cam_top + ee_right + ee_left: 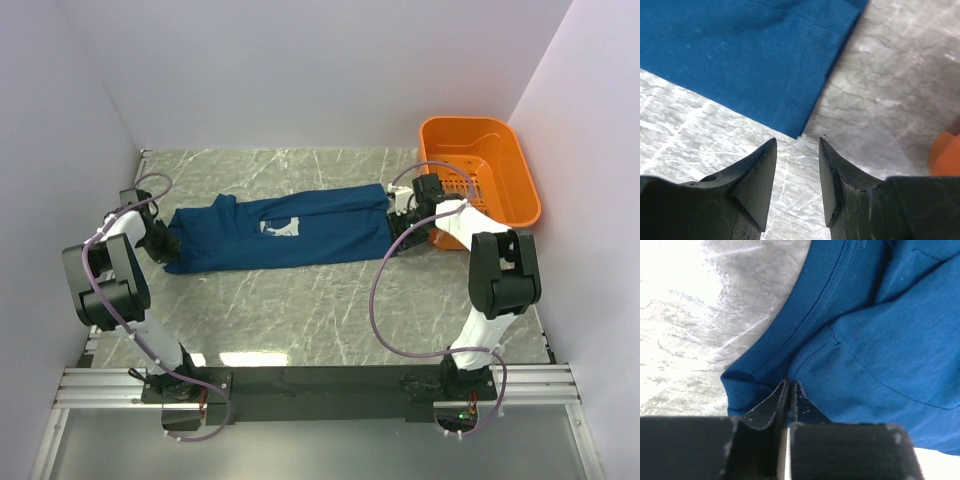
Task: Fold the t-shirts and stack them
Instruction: Fold the tshirt
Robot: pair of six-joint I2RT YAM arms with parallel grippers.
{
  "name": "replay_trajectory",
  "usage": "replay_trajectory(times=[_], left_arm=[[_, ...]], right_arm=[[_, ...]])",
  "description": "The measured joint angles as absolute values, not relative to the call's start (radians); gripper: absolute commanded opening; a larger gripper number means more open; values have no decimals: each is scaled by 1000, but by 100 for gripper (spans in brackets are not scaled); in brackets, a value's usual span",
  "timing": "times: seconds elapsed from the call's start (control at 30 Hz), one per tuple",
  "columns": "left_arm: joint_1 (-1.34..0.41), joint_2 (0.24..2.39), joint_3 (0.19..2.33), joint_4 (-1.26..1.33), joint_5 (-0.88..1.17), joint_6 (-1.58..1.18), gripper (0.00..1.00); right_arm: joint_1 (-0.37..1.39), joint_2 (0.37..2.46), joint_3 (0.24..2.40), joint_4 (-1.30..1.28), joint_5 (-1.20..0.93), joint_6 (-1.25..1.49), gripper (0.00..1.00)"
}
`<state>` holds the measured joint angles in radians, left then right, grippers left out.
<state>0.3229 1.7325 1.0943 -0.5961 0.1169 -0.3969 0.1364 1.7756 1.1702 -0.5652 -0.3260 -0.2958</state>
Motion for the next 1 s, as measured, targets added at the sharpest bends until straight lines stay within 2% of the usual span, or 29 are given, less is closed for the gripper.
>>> replay_trajectory(times=[0.07, 0.57, 0.67, 0.77, 0.8, 0.87, 1.0], left_arm=[[323, 1731, 1094, -596, 120, -395, 1], [323, 1683, 1071, -596, 160, -386, 1], [323, 1678, 1071, -596, 161, -386, 1], [323, 1673, 1070, -596, 161, -386, 1], [323, 1671, 1070, -596, 161, -386, 1], [323, 1668, 1070, -596, 161, -386, 1], [323, 1660, 1069, -597, 160, -386, 1]], right_arm=[[132, 1776, 1170, -567, -321, -295, 47], [131, 1855, 1193, -584, -342, -271, 45], [133, 1856, 1193, -584, -348, -262, 38], [133, 1856, 1193, -584, -354, -255, 22], [133, 1856, 1193, -584, -356, -256, 11], [133, 1856, 1193, -584, -358, -256, 3], [133, 1852, 1190, -584, -353, -270, 0]])
